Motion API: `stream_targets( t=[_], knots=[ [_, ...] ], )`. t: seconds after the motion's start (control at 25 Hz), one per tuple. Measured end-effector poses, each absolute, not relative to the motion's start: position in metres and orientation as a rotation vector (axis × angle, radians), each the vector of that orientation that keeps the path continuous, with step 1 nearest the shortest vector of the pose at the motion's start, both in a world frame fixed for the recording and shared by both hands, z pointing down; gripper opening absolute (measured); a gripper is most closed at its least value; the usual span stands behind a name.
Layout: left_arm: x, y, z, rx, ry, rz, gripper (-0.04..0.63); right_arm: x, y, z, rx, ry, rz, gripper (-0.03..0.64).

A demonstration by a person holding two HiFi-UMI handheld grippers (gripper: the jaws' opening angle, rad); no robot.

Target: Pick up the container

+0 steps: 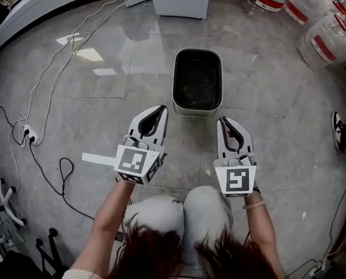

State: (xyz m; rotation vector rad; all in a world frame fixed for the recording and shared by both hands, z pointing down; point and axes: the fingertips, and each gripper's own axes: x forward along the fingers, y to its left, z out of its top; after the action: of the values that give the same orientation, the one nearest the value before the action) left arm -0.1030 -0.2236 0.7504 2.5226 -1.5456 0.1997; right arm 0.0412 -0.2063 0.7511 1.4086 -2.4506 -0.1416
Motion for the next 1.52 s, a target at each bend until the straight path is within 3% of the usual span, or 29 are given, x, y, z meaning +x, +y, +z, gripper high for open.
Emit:
stream_targets(
  t=[0.76, 0.88, 1.52],
  knots=[
    [-0.092, -0.234, 0.901, 2.451, -1.486, 0.327, 0.021, 0.039, -0.224, 0.896, 1.313, -2.364, -0.001, 0.031],
    [-0.088, -0.235, 0.918, 2.443, -1.453, 0.345, 0.055, 0.038, -0.223, 0.916, 1.29, -2.35, 0.052, 0.107],
    [-0.07, -0.225, 1.02, 2.394, -1.277, 0.528, 0.178, 0.043, -0.227, 1.008, 1.185, -2.233, 0.3, 0.181]
  ],
)
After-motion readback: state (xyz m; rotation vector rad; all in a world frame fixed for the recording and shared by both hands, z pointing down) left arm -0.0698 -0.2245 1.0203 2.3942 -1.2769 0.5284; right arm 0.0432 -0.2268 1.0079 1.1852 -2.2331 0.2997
